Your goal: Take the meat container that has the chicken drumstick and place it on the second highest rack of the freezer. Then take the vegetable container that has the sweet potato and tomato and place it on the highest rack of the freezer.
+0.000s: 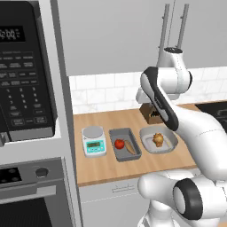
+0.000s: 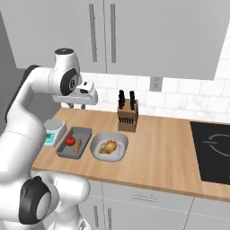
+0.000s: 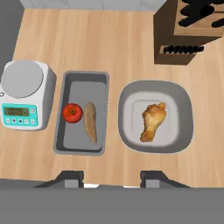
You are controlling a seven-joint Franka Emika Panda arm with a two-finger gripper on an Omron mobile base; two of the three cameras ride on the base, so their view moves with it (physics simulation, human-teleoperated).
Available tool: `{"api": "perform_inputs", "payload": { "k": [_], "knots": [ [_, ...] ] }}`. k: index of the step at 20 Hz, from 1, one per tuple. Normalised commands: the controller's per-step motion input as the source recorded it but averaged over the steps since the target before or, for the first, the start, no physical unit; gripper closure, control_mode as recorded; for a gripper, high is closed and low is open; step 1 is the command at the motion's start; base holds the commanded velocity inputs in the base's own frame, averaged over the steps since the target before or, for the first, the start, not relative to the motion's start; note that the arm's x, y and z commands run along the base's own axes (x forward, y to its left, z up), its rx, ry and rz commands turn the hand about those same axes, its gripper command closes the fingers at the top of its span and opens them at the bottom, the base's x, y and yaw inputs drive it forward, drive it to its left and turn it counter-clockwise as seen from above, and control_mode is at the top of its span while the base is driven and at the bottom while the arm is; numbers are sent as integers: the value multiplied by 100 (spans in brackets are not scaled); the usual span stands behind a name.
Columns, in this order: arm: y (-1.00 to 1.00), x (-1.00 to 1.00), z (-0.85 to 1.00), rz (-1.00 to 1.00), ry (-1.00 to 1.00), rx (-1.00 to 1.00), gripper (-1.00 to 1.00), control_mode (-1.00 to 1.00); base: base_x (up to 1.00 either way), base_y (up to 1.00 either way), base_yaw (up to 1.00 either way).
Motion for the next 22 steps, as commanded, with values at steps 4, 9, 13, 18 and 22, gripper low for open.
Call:
{"api": "perform_inputs", "payload": {
  "k": [4, 9, 13, 18, 22],
  "knots": [
    [-12, -10, -9, -13, -1, 3, -100, -100, 0, 0, 0],
    [-16, -30, -70, -74, 1, 13, -100, -100, 0, 0, 0],
    [-38, -28, -79, -71, 6, 27, -100, -100, 0, 0, 0],
    [-60, -44, -59, -44, 1, 32, -100, -100, 0, 0, 0],
    [-29, -9, -23, -9, 0, 10, -100, -100, 0, 0, 0]
  ]
}}
